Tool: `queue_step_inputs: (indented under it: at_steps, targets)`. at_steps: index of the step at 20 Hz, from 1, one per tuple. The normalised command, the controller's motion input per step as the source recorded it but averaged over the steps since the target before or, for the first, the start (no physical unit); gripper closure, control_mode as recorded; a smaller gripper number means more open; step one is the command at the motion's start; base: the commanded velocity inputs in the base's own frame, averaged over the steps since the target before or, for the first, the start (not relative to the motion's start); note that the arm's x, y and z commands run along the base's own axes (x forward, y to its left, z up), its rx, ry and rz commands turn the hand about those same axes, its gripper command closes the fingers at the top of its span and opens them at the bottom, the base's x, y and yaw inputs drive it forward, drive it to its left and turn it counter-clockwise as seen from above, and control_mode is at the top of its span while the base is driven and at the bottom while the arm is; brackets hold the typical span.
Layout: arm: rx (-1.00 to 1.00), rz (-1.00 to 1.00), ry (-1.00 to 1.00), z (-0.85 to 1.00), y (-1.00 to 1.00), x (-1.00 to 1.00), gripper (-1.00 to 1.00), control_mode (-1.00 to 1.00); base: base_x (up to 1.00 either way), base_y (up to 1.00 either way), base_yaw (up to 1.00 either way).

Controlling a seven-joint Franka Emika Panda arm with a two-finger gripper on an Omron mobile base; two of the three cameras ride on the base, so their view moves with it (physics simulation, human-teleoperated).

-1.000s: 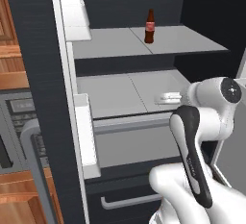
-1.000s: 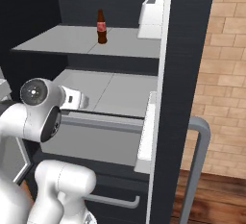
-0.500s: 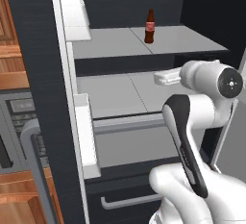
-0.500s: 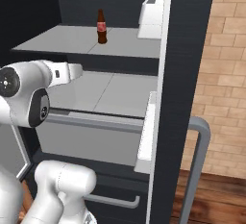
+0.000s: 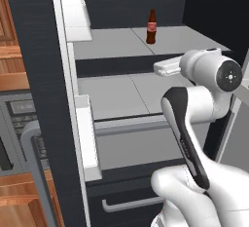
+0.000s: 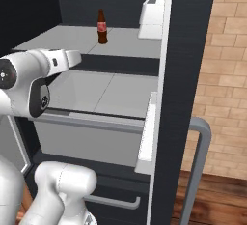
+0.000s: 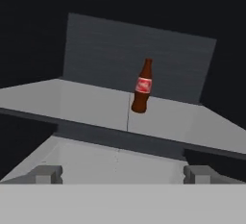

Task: Open the fridge, grab two sodas, and place both sodas inside the bowl with ice on the dining counter.

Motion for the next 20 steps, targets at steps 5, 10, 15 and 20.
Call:
queue_step_inputs:
  at_steps: [5,10,15,20]
  targets:
    - [0.0,-0.01,-0.03,0.29,0.04,0.0,-1.0,-1.0,0.0,0.0,0.0]
    - [0.02,-0.01,-0.03,0.36,0.02,0.25,-1.0,-1.0,0.0,0.0,0.0]
    - [0.0,-0.03,0.0,0.16,0.1,0.46,-1.0,-1.0,0.0,0.0,0.0]
    - [0.0,-0.07,0.05,0.12,0.28,0.68,-1.0,-1.0,0.0,0.0,0.0]
